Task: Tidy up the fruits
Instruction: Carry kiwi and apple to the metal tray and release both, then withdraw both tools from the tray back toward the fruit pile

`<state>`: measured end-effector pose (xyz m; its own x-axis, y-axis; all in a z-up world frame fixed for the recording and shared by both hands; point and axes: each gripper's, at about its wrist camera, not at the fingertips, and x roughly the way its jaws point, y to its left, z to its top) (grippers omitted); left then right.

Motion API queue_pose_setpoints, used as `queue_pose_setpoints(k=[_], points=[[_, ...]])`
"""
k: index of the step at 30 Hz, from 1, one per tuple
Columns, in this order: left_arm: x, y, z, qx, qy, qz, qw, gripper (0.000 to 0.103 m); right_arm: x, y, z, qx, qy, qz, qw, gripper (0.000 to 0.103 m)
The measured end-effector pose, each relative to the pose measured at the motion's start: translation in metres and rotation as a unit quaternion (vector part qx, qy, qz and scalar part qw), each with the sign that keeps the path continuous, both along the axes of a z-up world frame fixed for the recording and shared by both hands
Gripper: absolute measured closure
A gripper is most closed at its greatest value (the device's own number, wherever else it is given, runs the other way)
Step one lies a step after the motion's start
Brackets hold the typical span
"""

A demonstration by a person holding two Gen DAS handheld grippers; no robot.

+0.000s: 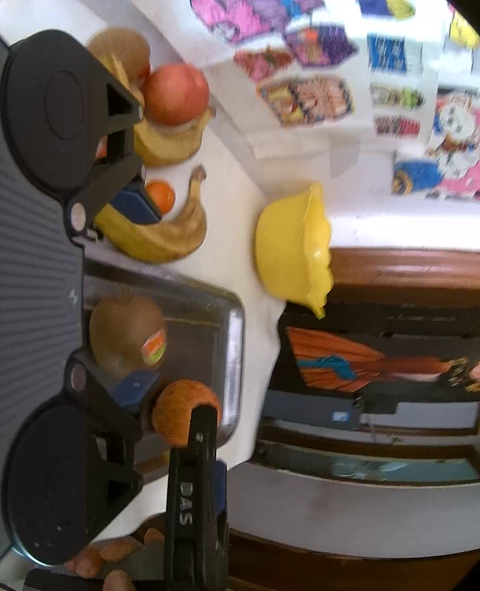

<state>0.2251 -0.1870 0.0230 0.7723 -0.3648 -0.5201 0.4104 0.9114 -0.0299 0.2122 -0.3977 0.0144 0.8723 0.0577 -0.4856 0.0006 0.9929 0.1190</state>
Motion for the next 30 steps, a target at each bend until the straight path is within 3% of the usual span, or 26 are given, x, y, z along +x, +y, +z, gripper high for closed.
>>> queue_pose_setpoints(k=[8, 15, 23, 24, 30], points=[[-0.040, 0.049, 0.037, -0.027, -0.049, 0.030, 0.9980, 0.000, -0.063, 0.021, 0.050, 0.003, -0.060, -0.014, 0.998, 0.001], [-0.078, 0.088, 0.059, -0.028, -0.075, 0.037, 0.9961, 0.000, -0.132, 0.050, 0.083, 0.000, -0.094, -0.036, 0.995, 0.001], [-0.112, 0.135, 0.071, -0.026, -0.102, 0.042, 0.9935, 0.000, -0.195, 0.094, 0.104, 0.009, -0.090, -0.056, 0.994, 0.001], [-0.115, 0.140, 0.071, -0.040, -0.105, 0.039, 0.9929, 0.000, -0.201, 0.101, 0.104, 0.010, -0.087, -0.057, 0.995, 0.001], [-0.132, 0.177, 0.062, -0.018, -0.108, 0.048, 0.9929, 0.000, -0.220, 0.141, 0.094, 0.018, -0.052, -0.038, 0.998, 0.001]])
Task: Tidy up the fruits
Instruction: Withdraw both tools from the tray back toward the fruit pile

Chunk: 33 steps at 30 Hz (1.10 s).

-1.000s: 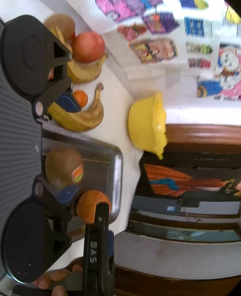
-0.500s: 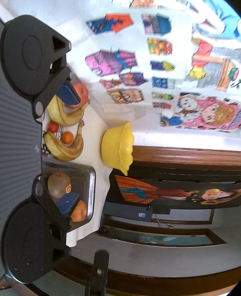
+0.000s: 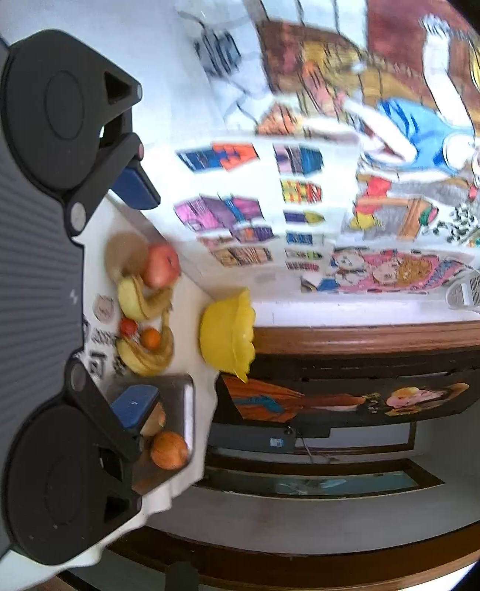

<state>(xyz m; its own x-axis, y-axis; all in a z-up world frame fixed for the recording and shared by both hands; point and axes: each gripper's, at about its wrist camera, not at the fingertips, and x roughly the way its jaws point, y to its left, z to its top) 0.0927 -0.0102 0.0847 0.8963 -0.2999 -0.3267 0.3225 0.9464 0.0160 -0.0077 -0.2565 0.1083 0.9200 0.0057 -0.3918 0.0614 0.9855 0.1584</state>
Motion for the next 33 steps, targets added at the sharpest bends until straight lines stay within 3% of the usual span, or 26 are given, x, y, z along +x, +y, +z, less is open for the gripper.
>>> queue_pose_setpoints(k=[9, 19, 29, 33], points=[[-0.007, 0.037, -0.018, 0.013, 0.023, 0.024, 0.9994, 0.000, 0.017, 0.038, -0.031, 0.017, 0.073, 0.029, 0.997, 0.001], [0.011, 0.049, -0.038, 0.025, 0.063, 0.027, 0.9973, 0.000, 0.049, 0.062, -0.053, 0.033, 0.127, 0.056, 0.990, 0.001], [0.031, 0.043, -0.042, 0.034, 0.084, 0.037, 0.9952, 0.000, 0.069, 0.064, -0.066, 0.034, 0.146, 0.066, 0.987, 0.001], [0.042, 0.037, -0.038, 0.045, 0.083, 0.048, 0.9944, 0.000, 0.074, 0.065, -0.053, -0.003, 0.098, 0.105, 0.990, 0.001]])
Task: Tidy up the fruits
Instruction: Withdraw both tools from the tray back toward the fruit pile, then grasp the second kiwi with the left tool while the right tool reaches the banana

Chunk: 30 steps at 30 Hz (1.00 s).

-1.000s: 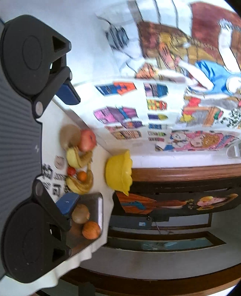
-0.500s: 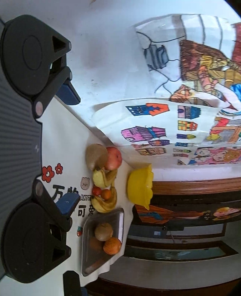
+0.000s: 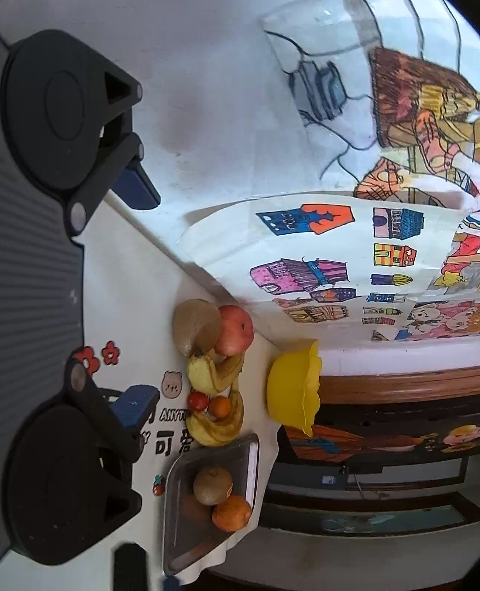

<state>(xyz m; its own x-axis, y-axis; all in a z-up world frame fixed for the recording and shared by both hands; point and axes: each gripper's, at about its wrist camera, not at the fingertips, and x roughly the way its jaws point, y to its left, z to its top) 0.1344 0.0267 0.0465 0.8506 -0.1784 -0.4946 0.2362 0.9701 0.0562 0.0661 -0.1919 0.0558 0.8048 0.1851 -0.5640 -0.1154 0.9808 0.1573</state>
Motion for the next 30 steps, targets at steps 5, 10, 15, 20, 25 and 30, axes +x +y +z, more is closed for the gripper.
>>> queue_pose_setpoints(k=[5, 10, 15, 20, 25, 30], points=[[0.016, -0.005, 0.004, 0.000, -0.004, 0.003, 1.0000, 0.000, 0.018, 0.004, 0.015, -0.115, -0.066, 0.047, 0.990, 0.001], [0.035, -0.013, 0.000, 0.003, 0.001, -0.001, 1.0000, 0.000, 0.051, -0.002, 0.010, -0.145, -0.058, 0.074, 0.985, 0.001], [0.045, -0.022, -0.013, 0.037, -0.008, -0.036, 0.9986, 0.000, 0.090, -0.018, 0.006, -0.096, -0.035, 0.070, 0.992, 0.001], [0.061, -0.033, -0.026, 0.074, -0.005, -0.053, 0.9959, 0.000, 0.142, -0.027, -0.001, -0.030, -0.003, 0.081, 0.996, 0.001], [0.083, -0.039, -0.038, 0.084, 0.010, -0.053, 0.9950, 0.000, 0.190, -0.028, -0.021, 0.024, 0.041, 0.075, 0.996, 0.006], [0.100, -0.044, -0.048, 0.087, 0.022, -0.061, 0.9940, 0.000, 0.223, -0.022, -0.046, 0.057, 0.079, 0.080, 0.992, 0.011]])
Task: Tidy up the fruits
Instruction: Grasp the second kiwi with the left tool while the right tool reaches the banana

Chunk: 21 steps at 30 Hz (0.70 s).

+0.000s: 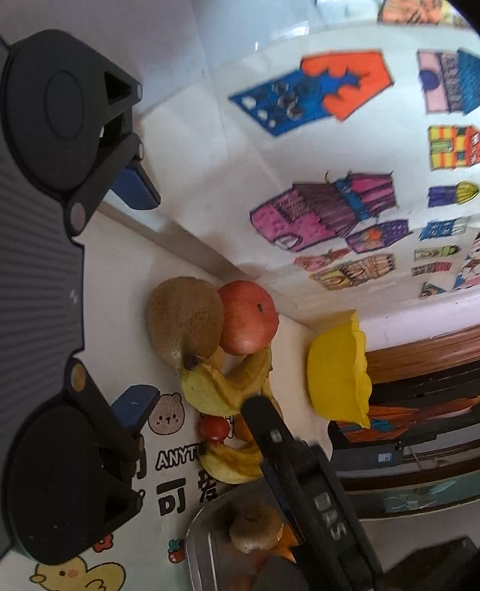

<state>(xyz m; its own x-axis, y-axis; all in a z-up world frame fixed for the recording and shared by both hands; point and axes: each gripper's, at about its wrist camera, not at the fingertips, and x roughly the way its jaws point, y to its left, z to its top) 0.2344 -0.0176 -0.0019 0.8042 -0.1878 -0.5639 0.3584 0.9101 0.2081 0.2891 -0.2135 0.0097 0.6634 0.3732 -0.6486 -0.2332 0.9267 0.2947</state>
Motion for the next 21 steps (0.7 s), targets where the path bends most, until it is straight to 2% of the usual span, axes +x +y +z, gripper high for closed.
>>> queue_pose_setpoints(k=[6, 12, 17, 21], points=[[0.014, -0.007, -0.008, 0.009, 0.005, -0.006, 0.9999, 0.000, 0.022, 0.003, -0.016, 0.009, 0.013, 0.001, 1.000, 0.014], [0.026, -0.010, -0.014, 0.015, 0.009, 0.004, 0.9998, 0.000, 0.025, 0.008, -0.016, -0.001, 0.005, -0.004, 1.000, 0.014], [0.025, -0.014, -0.013, 0.019, 0.002, -0.004, 0.9998, 0.001, 0.027, 0.002, -0.018, 0.046, 0.037, -0.008, 0.998, 0.020], [0.027, -0.018, -0.013, 0.024, -0.002, -0.005, 0.9997, 0.003, 0.028, 0.004, -0.020, 0.044, 0.036, -0.012, 0.998, 0.022]])
